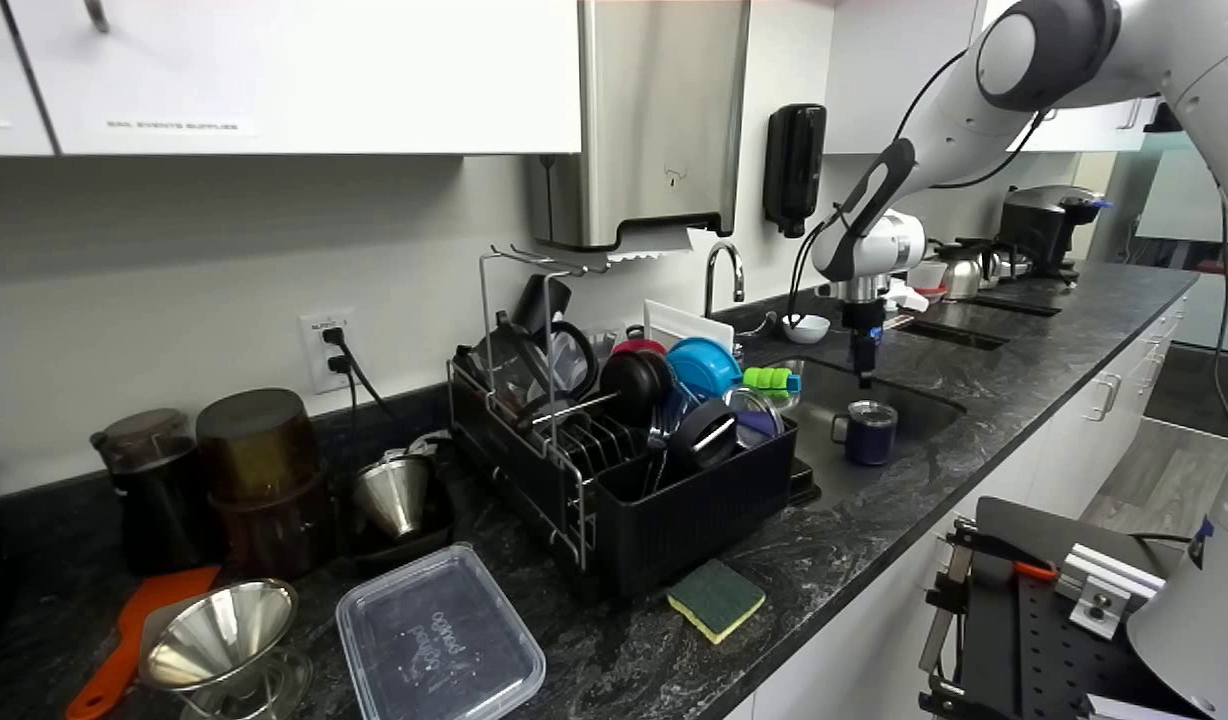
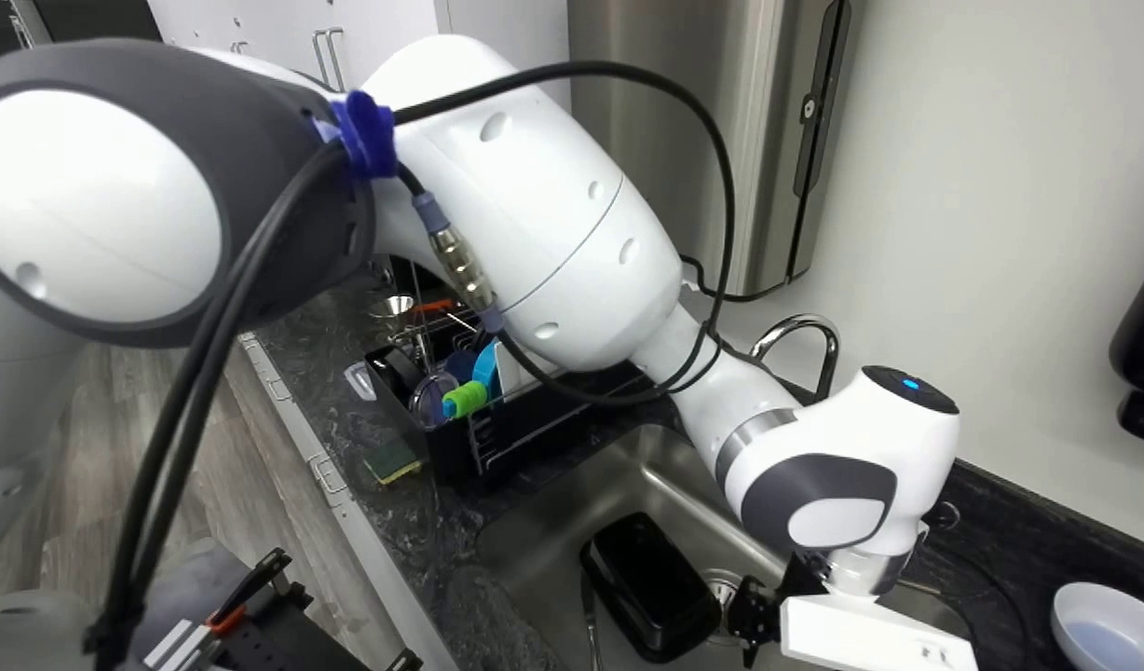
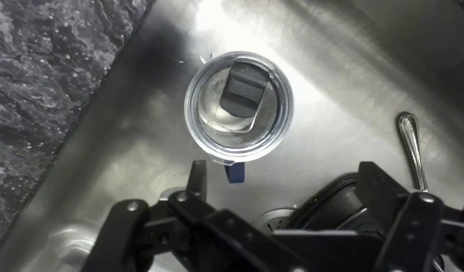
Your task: Put the blue object on the dish rack
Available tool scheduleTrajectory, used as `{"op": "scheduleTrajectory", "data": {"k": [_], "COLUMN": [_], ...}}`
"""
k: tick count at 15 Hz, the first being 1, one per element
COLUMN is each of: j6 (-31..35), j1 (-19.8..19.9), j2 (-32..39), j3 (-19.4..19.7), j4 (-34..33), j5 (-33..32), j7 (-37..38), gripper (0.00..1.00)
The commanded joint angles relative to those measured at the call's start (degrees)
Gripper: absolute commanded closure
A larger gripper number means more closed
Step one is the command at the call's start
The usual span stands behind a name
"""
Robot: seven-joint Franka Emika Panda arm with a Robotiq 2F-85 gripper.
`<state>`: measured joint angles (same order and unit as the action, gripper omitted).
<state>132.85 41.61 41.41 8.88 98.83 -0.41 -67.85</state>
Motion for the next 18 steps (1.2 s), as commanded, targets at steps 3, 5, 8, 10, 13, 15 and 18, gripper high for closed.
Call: {"op": "scheduleTrajectory", "data": {"k": [3, 5, 8, 10, 13, 15, 18], "j6": [3.6, 6.6, 9.9, 11.3, 13.0, 14.7, 18.0], "j1": [1.7, 2.1, 3.2, 3.7, 4.4, 4.4, 4.7], "j2": [5.7, 7.5, 8.5, 8.6, 8.3, 7.7, 5.7], "j3": [-2.2, -2.5, -3.4, -3.8, -4.3, -4.3, -4.6], "j4": [-1.9, -1.8, -1.8, -1.5, -0.8, 0.4, 3.6], "j5": [0.0, -0.7, -0.8, -0.7, -0.8, -0.8, -0.5], "j7": [-4.3, -6.8, -11.4, -13.8, -16.9, -18.2, -19.5], "gripper": [0.00, 0.00, 0.00, 0.00, 0.00, 0.00, 0.00]}}
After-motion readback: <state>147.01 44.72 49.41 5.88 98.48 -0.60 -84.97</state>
